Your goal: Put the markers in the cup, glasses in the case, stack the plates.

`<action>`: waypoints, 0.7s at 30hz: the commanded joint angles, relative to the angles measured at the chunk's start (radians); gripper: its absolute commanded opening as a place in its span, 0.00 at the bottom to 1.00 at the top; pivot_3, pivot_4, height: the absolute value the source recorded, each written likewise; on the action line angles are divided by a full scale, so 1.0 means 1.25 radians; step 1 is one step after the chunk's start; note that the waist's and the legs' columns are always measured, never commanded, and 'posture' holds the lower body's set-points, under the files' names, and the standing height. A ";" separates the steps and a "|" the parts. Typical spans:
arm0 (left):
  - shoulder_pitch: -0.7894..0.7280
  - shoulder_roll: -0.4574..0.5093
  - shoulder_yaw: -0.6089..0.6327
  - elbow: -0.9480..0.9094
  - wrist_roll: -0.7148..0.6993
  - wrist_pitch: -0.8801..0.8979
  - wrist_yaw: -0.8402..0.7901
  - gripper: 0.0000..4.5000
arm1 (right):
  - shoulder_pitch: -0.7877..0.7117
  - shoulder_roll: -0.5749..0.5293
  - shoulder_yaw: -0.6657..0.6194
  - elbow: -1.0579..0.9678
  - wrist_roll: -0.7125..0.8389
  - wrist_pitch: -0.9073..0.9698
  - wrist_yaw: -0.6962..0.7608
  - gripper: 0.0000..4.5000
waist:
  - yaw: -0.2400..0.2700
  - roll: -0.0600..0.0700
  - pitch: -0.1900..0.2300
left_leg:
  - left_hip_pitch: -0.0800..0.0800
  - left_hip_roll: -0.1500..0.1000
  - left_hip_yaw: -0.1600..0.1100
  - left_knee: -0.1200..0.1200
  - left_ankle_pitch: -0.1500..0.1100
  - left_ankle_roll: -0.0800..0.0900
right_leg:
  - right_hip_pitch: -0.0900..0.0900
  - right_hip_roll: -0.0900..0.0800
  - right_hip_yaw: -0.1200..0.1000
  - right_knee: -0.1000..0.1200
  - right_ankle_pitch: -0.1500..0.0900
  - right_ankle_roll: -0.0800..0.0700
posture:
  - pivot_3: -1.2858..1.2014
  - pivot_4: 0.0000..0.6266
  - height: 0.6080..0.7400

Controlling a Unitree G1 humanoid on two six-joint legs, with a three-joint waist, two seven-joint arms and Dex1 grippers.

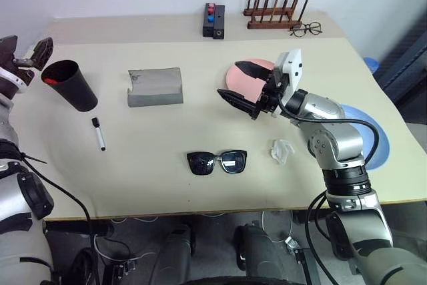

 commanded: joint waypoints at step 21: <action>0.043 -0.078 -0.002 -0.772 -0.082 1.128 0.375 1.00 | -0.012 -0.064 -0.007 0.021 -0.008 -0.035 0.137 1.00 | 0.000 0.000 0.000 | 0.000 0.000 0.000 0.000 0.000 0.000 | 0.001 0.000 0.000 0.000 0.000 0.000 | 0.52 0.24 1.00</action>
